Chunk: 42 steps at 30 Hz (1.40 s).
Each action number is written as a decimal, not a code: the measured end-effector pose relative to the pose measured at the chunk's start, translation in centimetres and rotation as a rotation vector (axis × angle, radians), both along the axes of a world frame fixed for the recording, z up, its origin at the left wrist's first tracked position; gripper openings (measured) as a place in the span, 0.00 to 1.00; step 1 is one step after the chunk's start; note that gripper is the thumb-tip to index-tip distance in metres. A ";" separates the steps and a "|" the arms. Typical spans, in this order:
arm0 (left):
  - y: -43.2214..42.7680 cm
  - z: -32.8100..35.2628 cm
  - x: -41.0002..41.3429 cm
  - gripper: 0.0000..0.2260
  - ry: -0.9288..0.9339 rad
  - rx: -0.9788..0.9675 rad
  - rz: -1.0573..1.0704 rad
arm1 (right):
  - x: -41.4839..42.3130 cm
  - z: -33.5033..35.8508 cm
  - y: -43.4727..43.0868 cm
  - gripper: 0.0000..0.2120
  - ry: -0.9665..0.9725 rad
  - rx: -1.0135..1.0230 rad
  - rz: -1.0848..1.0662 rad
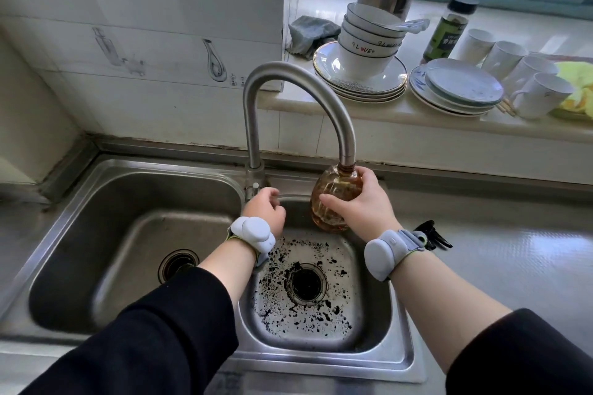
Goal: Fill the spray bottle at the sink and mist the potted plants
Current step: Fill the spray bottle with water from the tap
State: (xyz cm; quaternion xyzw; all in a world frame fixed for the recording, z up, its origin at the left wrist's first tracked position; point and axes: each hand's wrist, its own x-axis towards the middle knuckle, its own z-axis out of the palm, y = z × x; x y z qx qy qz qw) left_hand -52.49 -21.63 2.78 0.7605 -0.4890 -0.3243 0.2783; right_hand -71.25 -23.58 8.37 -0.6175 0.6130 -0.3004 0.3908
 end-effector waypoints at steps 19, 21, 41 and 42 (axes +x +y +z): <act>-0.8 -1.1 1.2 0.20 -0.015 0.027 0.260 | 0.3 -0.7 0.0 0.37 0.028 0.020 -0.002; -0.9 -1.2 1.2 0.21 -0.015 0.019 0.269 | 0.2 -1.0 0.0 0.38 0.019 0.029 0.004; -1.7 -1.1 1.8 0.23 -0.011 0.058 0.190 | 0.6 -2.5 -0.3 0.39 0.039 0.074 0.037; -1.7 -1.1 1.9 0.23 -0.017 0.067 0.174 | 0.6 -2.5 -0.3 0.40 0.036 0.076 0.036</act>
